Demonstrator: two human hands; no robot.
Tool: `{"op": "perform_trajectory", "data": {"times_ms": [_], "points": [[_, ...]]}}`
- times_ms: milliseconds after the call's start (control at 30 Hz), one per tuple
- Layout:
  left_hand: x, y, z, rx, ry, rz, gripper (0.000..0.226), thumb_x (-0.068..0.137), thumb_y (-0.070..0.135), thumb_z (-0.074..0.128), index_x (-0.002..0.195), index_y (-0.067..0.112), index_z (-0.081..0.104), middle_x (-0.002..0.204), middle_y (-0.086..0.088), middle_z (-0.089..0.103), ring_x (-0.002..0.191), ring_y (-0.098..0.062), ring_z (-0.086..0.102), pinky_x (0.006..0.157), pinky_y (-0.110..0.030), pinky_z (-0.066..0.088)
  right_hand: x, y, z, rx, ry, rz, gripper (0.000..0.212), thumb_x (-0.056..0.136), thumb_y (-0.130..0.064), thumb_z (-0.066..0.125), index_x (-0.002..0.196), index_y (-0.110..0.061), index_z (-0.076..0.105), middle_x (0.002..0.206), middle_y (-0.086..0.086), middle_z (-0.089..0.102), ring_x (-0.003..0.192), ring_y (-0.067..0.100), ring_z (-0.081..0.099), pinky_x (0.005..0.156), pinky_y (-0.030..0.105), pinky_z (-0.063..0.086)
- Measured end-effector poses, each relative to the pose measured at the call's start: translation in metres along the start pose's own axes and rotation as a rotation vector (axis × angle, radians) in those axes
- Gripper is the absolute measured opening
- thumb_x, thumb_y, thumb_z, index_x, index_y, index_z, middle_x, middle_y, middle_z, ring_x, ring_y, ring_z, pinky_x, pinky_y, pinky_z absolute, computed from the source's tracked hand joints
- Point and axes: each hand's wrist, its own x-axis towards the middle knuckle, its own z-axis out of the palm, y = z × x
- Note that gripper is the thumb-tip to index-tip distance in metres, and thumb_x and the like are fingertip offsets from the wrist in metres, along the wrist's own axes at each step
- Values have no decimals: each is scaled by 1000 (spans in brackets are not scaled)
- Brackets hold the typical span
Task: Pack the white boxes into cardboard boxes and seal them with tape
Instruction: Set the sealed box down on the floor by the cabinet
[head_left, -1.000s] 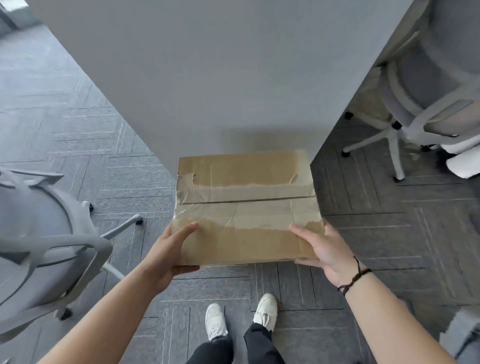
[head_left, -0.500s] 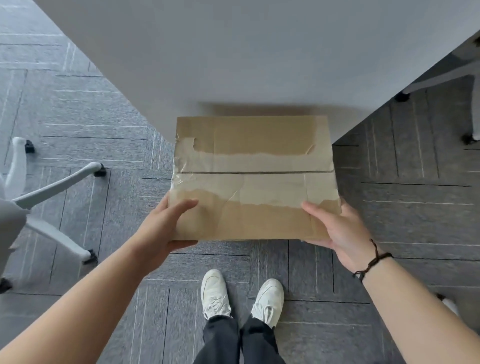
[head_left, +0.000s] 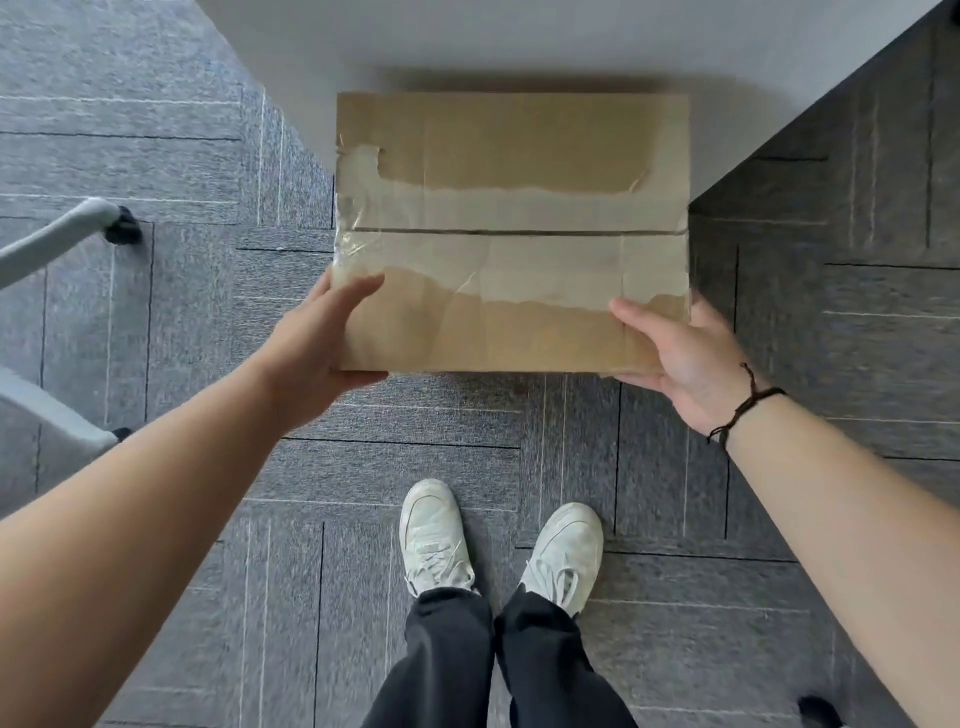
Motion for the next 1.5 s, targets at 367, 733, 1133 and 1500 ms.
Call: {"op": "perform_trajectory", "data": {"times_ms": [367, 733, 1133, 1500], "points": [[28, 4, -8, 68, 9, 20, 22, 101, 47, 49, 119, 36, 57, 128, 5, 61, 109, -21, 63, 104, -58, 39, 13, -5, 8, -43, 88, -57, 30, 83, -52, 75, 97, -39, 52, 109, -18, 61, 105, 10, 61, 99, 51, 50], [39, 3, -6, -3, -75, 118, 22, 108, 34, 41, 122, 29, 57, 112, 3, 61, 88, -11, 58, 79, -27, 50, 14, -9, 6, -31, 60, -96, 13, 91, -44, 71, 98, -37, 62, 110, -17, 70, 111, 9, 65, 112, 45, 46], [37, -2, 5, 8, -45, 120, 29, 108, 36, 39, 132, 25, 52, 115, 3, 60, 89, -11, 58, 74, -28, 48, 2, 0, -1, -31, 96, -71, 11, 92, -47, 69, 100, -41, 66, 116, -17, 71, 117, 10, 64, 112, 45, 45], [33, -2, 9, 213, 82, 116, 49, 95, 55, 48, 138, 32, 51, 131, 2, 59, 120, -24, 57, 107, -53, 46, -3, 6, -7, -152, 158, -73, 82, 61, -85, 69, 128, -39, 60, 128, -14, 65, 121, 15, 60, 109, 51, 45]]}}
